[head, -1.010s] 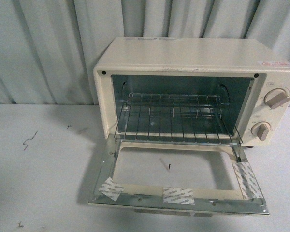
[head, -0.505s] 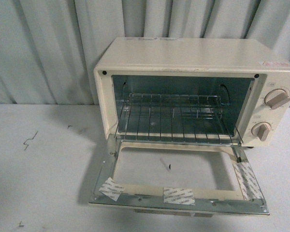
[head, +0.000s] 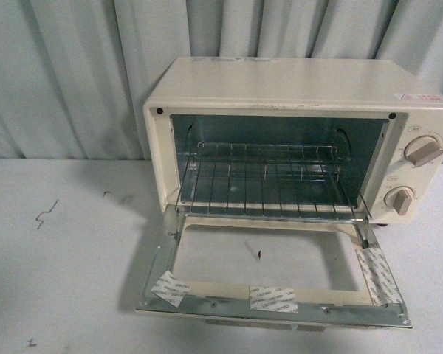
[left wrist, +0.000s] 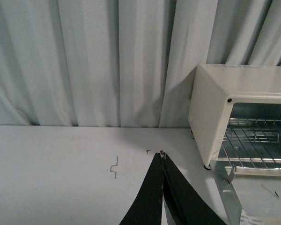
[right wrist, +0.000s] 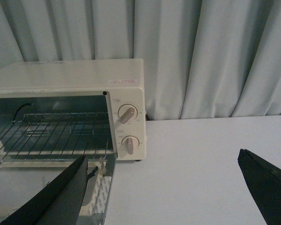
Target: Open oven
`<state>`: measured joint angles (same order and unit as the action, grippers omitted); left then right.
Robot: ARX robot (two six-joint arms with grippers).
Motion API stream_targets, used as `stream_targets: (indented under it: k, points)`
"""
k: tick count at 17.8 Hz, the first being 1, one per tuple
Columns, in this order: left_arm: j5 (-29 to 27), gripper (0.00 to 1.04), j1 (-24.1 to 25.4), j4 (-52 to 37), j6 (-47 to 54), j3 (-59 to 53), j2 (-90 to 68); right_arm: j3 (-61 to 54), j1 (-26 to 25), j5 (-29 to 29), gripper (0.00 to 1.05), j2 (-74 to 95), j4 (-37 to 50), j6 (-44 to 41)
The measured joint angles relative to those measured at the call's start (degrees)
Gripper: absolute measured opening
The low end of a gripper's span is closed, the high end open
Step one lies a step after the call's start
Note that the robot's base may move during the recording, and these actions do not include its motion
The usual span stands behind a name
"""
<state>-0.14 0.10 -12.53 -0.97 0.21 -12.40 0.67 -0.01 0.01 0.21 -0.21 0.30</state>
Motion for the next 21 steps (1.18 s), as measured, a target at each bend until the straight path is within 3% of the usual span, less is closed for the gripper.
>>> stream_targets:
  k: [3,5,9,10,17,18,21]
  points:
    - [0.0,0.02,0.0,2.8,0.0,0.0,2.7,0.0,0.0,0.0,0.98,0.0,0.0,0.0]
    - [0.2,0.02,0.0,12.7,0.0,0.2,12.0,0.0,0.0,0.0,0.98,0.0,0.0,0.0]
    - [0.2,0.02,0.0,12.7,0.0,0.2,11.9,0.0,0.0,0.0,0.98,0.0,0.0,0.0]
    - [0.1,0.08,0.0,12.7,0.0,0.2,11.9,0.0,0.0,0.0,0.98,0.0,0.0,0.0]
    - [0.1,0.93,0.0,12.7,0.0,0.2,11.9,0.0,0.0,0.0,0.98,0.0,0.0,0.0]
    - [0.1,1.00,0.0,12.7,0.1,0.2,11.9,0.0,0.0,0.0,0.98,0.0,0.0,0.0]
    - [0.1,0.98,0.0,12.7,0.1,0.2,11.9,0.0,0.0,0.0,0.98,0.0,0.0,0.0]
